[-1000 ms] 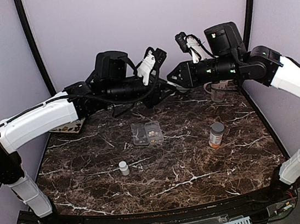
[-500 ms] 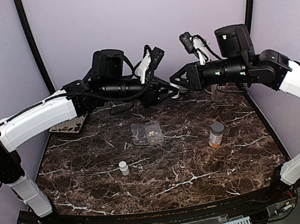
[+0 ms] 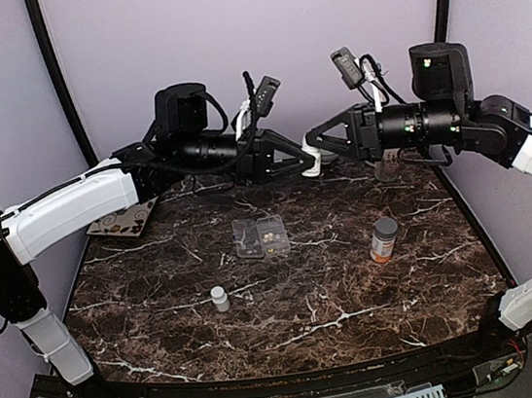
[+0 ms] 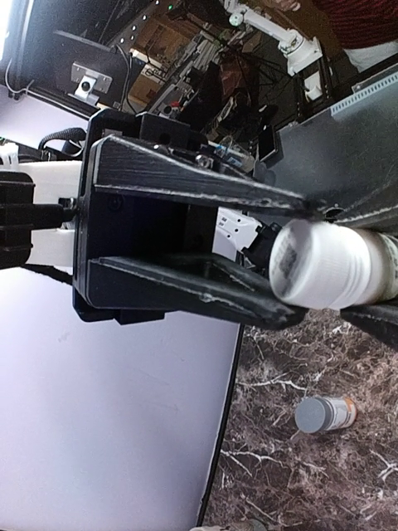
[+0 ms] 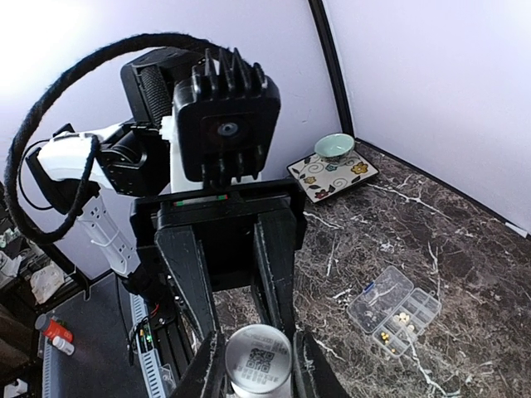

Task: Sort the pills into containers
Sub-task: Screw the lid of the pill bottle onto the pill bottle.

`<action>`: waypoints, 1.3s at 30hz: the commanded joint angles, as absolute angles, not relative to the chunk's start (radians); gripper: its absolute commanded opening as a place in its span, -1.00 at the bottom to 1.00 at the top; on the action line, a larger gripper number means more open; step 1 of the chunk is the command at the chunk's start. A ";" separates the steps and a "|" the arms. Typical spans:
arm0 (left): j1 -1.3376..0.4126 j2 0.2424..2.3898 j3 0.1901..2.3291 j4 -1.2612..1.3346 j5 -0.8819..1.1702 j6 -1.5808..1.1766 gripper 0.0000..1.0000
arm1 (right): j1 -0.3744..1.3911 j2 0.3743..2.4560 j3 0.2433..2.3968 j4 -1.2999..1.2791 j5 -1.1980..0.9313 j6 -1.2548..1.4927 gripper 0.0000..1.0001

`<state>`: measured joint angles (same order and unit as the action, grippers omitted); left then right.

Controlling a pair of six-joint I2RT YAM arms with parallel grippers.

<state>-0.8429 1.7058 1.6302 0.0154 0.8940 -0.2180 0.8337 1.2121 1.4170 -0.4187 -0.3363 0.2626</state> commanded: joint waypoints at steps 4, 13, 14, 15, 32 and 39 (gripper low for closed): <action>-0.798 1.693 1.708 0.019 0.991 -0.196 -1.00 | 0.809 1.206 1.420 -0.555 -0.402 0.232 -0.91; -0.839 1.734 1.846 -0.287 0.819 0.029 -1.00 | 0.809 1.267 1.498 -0.622 -0.422 0.204 -0.93; -0.843 1.736 1.853 -0.299 0.809 0.042 -1.00 | 0.810 1.275 1.506 -0.632 -0.426 0.200 -0.93; -0.847 1.738 1.854 -0.307 0.797 0.052 -1.00 | 0.809 1.280 1.511 -0.637 -0.428 0.197 -0.93; -0.885 1.742 1.874 -0.356 0.634 0.144 -1.00 | 0.803 1.335 1.561 -0.707 -0.459 0.175 -0.93; -0.880 1.710 1.808 -0.241 0.598 0.082 -1.00 | 0.803 1.295 1.498 -0.645 -0.443 0.206 -0.92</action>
